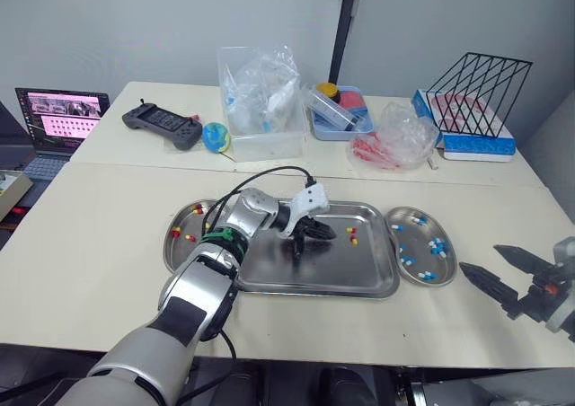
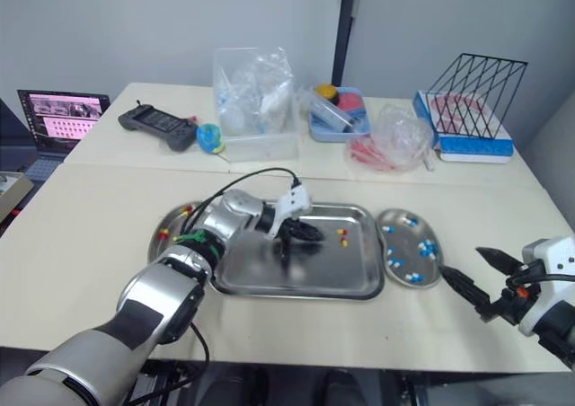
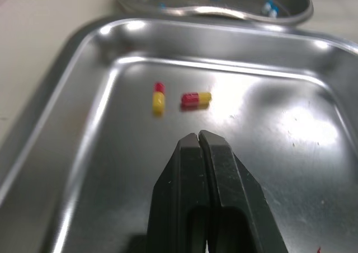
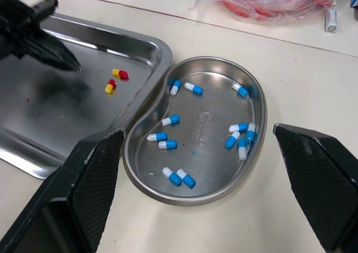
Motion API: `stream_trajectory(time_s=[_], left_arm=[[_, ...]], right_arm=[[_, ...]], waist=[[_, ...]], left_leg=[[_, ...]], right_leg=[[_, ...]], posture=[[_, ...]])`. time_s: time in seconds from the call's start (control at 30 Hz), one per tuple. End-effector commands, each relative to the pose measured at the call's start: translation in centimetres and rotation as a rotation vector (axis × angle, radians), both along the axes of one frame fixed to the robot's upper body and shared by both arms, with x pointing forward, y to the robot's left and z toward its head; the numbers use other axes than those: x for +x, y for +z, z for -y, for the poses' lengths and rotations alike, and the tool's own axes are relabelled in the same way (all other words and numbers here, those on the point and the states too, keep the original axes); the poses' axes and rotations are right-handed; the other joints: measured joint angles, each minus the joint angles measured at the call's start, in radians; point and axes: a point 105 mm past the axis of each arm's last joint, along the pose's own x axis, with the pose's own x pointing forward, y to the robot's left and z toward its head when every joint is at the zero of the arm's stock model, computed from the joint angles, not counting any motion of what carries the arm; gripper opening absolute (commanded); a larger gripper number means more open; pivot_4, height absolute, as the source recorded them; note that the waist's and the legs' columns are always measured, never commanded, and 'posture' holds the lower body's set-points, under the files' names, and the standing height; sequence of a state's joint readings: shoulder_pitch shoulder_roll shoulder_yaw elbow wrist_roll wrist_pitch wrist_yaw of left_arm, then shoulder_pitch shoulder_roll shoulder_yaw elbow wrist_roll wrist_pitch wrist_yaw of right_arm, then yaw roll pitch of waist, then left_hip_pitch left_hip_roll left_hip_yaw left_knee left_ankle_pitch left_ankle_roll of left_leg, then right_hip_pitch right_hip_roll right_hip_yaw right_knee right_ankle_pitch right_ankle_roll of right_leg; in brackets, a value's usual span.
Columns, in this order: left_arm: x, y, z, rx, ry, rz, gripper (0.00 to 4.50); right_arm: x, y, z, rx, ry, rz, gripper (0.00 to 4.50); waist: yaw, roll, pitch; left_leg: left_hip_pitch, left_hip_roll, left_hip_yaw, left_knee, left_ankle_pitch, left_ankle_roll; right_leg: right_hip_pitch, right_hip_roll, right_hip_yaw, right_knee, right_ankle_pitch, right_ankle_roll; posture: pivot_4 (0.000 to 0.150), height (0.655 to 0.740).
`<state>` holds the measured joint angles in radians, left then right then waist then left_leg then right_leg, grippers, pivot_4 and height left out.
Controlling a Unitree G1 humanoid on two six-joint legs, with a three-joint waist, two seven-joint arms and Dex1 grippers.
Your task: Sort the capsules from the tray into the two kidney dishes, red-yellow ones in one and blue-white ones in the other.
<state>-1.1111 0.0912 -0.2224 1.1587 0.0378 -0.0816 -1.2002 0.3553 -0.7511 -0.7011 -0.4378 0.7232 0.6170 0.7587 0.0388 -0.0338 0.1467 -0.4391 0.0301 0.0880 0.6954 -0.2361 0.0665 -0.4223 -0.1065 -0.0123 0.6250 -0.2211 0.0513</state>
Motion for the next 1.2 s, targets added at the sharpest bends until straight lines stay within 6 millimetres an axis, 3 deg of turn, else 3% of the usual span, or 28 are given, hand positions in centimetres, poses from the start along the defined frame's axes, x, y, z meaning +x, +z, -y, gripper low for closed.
stream_trajectory(time_s=[0.03,0.17,0.73,1.2], left_arm=[[0.5,2.2,1.2,-0.053,0.008,0.039,0.85],[0.3,2.1,2.2,-0.066,0.011,0.049,2.14],[0.8,0.9,4.5,-0.044,0.124,0.098,2.14],[1.0,1.1,5.5,-0.053,0.169,0.102,2.14]], right_arm=[[0.3,0.7,0.1,-0.025,0.001,0.045,4.50],[0.3,0.6,0.2,-0.027,-0.004,0.048,4.50],[0.5,0.8,1.3,-0.058,-0.070,0.100,4.50],[0.9,0.7,1.4,-0.067,-0.094,0.111,4.50]], waist=[[0.000,0.000,0.000],[0.001,0.000,0.000],[-0.001,0.000,0.000],[0.000,0.000,0.000]], left_leg=[[0.000,0.000,0.000,0.000,0.000,0.000],[0.000,0.000,0.000,0.000,0.000,0.000],[0.000,0.000,0.000,0.000,0.000,0.000],[0.000,-0.001,0.000,0.000,0.000,0.000]], right_leg=[[0.000,0.000,0.000,0.000,0.000,0.000],[0.000,0.000,0.000,0.000,0.000,0.000],[0.000,0.000,0.000,0.000,0.000,0.000],[0.000,0.000,0.000,0.000,0.000,0.000]], posture=[[0.150,0.7400],[0.150,0.7400],[0.150,0.7400],[0.150,0.7400]])
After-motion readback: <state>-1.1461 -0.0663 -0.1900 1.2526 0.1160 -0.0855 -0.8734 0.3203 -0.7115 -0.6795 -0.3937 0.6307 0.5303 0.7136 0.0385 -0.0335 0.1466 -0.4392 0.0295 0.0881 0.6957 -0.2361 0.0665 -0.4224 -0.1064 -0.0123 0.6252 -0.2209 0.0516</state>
